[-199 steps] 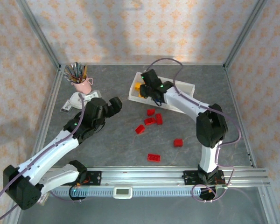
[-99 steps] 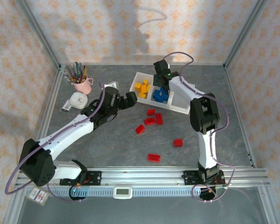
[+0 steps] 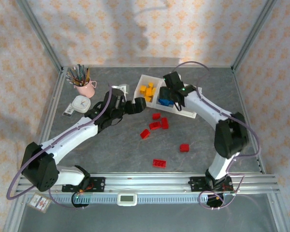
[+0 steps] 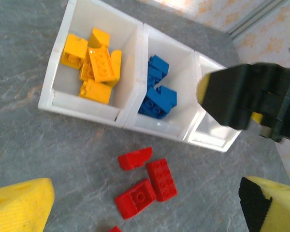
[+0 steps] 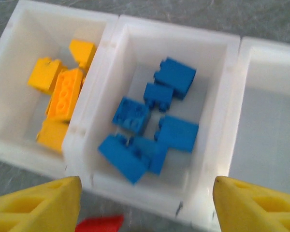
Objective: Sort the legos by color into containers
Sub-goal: Pick up the lego from the center of the table.
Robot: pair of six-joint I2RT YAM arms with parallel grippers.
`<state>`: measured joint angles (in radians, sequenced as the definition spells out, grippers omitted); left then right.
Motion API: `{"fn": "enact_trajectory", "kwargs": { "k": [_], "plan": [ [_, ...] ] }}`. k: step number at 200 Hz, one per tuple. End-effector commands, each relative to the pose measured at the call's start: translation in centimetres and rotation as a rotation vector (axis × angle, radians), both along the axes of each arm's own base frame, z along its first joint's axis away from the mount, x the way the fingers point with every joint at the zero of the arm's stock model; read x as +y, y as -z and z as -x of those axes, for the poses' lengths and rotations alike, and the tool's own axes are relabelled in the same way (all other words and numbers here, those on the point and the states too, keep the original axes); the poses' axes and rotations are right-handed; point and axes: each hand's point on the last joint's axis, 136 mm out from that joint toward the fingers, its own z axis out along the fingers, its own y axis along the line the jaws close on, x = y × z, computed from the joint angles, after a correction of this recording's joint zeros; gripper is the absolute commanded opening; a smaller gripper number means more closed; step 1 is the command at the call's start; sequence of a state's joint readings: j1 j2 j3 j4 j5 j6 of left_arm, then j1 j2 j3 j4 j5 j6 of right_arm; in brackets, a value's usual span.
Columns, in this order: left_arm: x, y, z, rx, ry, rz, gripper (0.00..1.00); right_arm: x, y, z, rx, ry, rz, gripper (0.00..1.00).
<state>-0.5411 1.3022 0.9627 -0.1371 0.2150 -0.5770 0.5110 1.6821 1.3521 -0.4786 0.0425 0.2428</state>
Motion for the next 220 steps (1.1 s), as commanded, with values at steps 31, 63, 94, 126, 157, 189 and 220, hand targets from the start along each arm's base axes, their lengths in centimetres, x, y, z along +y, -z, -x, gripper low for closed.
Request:
{"fn": "enact_trajectory", "kwargs": {
  "k": [31,63,94,126,157,189,220],
  "plan": [
    [0.5,1.5,3.2,0.007,0.057,0.039,0.99,0.9,4.7,7.9,0.110,-0.036,-0.044,0.75],
    [0.7,2.8,4.3,0.038,0.048,0.085,0.99,1.5,7.8,9.6,0.162,-0.045,-0.051,0.77],
    [1.2,3.4,4.5,0.042,0.025,0.064,0.99,1.4,9.0,8.4,0.150,0.004,-0.033,0.78],
    [1.9,3.6,4.6,0.040,-0.009,0.067,0.99,1.4,10.4,7.6,0.153,0.013,0.011,0.72],
    [2.1,3.7,4.4,0.040,-0.028,0.062,0.99,1.2,11.8,7.3,0.168,0.021,0.038,0.67],
    [1.9,3.7,3.8,0.045,-0.032,0.049,0.99,1.2,12.6,7.0,0.183,0.018,0.032,0.61],
    [1.6,3.8,3.3,0.051,-0.031,0.042,0.99,0.9,13.4,7.0,0.200,0.013,0.031,0.52]
  ]
}}
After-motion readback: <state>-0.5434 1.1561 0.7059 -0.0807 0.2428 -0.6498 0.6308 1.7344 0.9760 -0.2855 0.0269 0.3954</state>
